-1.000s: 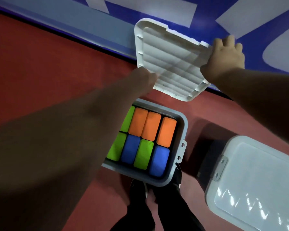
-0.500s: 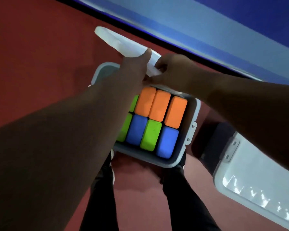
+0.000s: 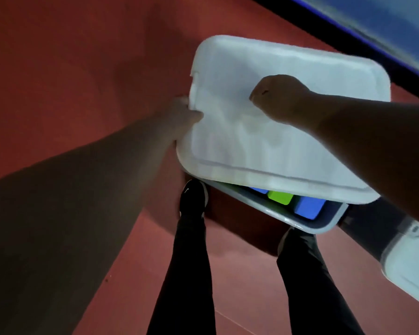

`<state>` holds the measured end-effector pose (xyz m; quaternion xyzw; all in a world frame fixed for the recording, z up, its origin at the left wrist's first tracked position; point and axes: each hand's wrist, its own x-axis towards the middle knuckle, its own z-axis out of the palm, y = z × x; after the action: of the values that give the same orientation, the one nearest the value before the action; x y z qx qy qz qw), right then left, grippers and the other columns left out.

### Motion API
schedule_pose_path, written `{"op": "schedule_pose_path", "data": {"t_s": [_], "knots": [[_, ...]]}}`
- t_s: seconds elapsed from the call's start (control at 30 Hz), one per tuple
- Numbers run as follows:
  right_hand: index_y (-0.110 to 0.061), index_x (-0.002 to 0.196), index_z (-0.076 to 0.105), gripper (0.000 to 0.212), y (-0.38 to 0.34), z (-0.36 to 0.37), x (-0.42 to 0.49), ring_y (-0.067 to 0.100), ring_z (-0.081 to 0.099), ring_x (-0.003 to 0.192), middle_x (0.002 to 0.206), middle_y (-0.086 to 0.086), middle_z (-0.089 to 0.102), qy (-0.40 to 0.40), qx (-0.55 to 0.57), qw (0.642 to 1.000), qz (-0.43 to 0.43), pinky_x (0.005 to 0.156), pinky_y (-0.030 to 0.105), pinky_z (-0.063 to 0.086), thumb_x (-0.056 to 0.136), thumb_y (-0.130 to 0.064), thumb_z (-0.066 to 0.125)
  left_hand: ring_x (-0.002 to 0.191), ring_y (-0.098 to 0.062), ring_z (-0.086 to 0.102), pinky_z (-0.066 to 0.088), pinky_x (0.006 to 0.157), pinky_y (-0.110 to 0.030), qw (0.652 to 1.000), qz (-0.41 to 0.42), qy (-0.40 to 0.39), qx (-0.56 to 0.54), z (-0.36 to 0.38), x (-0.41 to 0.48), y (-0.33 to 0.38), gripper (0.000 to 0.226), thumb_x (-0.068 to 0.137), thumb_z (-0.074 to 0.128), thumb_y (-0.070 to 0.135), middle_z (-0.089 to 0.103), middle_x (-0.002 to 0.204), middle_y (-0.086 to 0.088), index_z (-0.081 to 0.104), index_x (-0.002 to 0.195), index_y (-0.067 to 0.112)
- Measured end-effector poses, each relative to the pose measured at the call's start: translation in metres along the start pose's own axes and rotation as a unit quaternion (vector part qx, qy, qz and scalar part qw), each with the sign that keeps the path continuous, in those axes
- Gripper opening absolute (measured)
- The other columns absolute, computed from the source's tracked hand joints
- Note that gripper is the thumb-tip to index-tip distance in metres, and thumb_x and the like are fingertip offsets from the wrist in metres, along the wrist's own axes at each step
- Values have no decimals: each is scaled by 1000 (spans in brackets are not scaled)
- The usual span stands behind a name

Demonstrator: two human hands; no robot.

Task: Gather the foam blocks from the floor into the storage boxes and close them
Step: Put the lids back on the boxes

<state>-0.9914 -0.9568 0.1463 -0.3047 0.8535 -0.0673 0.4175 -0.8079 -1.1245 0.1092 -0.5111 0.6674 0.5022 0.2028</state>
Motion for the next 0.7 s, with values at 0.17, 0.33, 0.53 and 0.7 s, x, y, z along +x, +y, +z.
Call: {"op": "schedule_pose_path", "data": {"t_s": [0.17, 0.33, 0.53, 0.7], "knots": [[0, 110, 69, 31, -19, 39, 22, 40, 63, 110, 108, 18, 65, -17, -69, 997, 25, 86, 37, 51, 102, -12, 42, 96, -27, 71, 53, 78, -31, 975, 92, 45, 196, -6, 21, -38, 39, 94, 65, 27, 72, 113, -4, 66, 133, 23], [-5, 89, 59, 28, -23, 65, 45, 40, 63, 107, 103, 19, 63, 1, -91, 995, 29, 79, 32, 42, 99, -23, 40, 95, -33, 68, 52, 75, -31, 954, 128, 58, 265, 17, 41, -57, 43, 95, 56, 29, 66, 113, -14, 58, 138, 30], [-5, 106, 61, 26, -25, 71, 56, 33, 61, 98, 114, 17, 65, 0, -117, 992, 36, 76, 31, 41, 98, -24, 45, 104, -33, 67, 48, 76, -33, 951, 114, 86, 274, 29, 45, -54, 44, 94, 49, 16, 69, 112, -11, 58, 136, 24], [-1, 122, 59, 33, -20, 69, 63, 37, 63, 110, 118, 15, 65, 48, -102, 993, 37, 78, 30, 43, 96, -20, 51, 100, -32, 66, 45, 75, -31, 944, 143, 103, 277, 27, 45, -46, 31, 91, 50, 13, 69, 103, -10, 64, 118, 15]]}}
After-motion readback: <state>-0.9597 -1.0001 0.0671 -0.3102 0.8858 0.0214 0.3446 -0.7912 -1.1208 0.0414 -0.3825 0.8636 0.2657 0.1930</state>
